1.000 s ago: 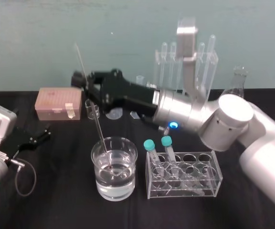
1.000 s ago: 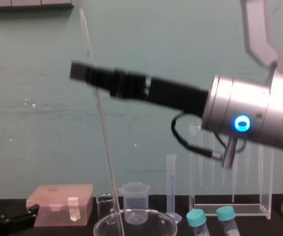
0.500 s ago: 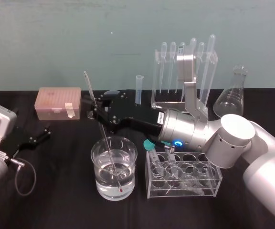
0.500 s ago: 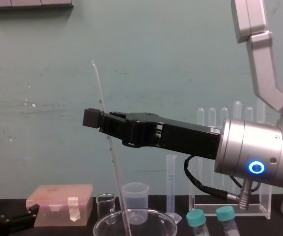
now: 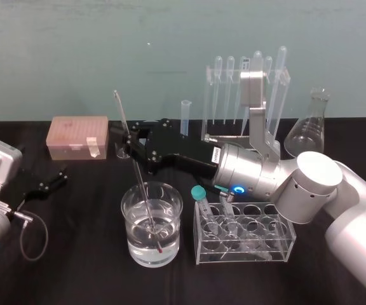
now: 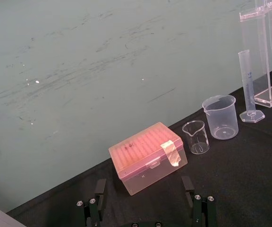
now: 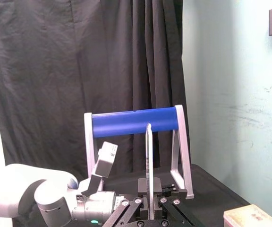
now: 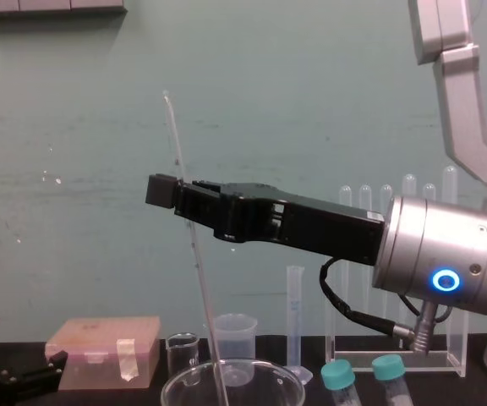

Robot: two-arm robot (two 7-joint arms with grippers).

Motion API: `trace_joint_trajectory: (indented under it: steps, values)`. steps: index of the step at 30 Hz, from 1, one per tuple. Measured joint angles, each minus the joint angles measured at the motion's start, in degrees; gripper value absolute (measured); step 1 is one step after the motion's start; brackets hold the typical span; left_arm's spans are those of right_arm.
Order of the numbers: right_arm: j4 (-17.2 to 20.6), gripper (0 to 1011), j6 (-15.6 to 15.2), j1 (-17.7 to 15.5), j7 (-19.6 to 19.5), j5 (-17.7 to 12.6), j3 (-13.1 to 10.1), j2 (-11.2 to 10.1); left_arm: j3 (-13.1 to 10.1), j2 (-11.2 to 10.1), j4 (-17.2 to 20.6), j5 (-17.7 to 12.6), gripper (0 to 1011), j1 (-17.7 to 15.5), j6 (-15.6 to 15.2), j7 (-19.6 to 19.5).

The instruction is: Hold the thermometer with one hand and immerse one end into the beaker, then reinsert it into the test tube rack.

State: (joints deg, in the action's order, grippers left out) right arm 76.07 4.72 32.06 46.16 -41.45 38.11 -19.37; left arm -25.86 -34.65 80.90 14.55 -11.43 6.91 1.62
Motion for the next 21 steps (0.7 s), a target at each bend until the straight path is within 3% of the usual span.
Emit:
trace_joint_trajectory:
  steps: [21]
  values:
    - [0.7, 56, 0.0, -0.7, -0.4, 0.3, -0.7, -0.2, 0.0, 0.0, 0.0, 0.0, 1008, 0.0, 0.0, 0.0]
